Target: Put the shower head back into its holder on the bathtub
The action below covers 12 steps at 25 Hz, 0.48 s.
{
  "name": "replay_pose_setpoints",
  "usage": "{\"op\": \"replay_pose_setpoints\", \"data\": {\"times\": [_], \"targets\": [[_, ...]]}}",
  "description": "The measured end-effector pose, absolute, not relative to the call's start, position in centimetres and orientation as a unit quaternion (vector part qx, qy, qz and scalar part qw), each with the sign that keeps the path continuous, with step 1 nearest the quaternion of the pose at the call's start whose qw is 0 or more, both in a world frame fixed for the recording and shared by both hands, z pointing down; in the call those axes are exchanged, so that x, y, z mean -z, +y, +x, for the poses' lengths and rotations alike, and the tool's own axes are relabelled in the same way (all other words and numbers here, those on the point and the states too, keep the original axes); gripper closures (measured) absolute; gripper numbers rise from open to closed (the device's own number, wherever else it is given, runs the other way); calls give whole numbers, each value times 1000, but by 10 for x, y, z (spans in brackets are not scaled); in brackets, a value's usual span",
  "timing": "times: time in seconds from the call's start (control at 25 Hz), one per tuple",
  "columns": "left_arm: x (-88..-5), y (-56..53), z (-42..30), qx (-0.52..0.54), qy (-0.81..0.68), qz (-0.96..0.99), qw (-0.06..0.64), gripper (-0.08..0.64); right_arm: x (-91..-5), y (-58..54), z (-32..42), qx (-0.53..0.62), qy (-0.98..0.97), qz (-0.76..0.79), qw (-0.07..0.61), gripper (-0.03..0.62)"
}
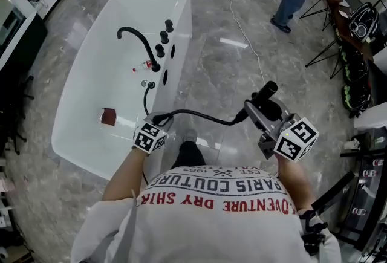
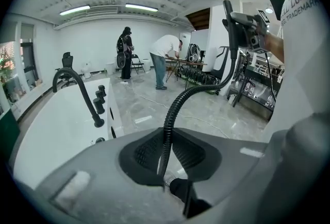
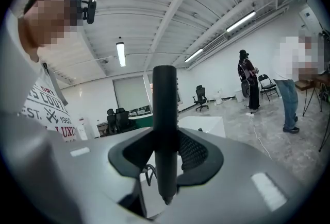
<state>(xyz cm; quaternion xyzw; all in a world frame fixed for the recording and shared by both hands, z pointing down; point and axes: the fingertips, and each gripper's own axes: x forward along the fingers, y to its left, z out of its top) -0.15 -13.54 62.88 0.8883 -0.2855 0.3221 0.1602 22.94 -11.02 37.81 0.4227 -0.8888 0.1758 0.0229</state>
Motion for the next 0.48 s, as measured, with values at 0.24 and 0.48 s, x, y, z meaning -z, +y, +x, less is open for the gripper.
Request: {"op": "replay_pose_setpoints", "data": {"times": [0.24,0.48], "targets": [[-576,-166,-10,-284,-315,895,135,503,-393,-120,219,-200,-890,409,15,457],[-505,-197,-25,-224,-350,901,127,503,-389,-125,203,-220,-895,387,-5,457]]}}
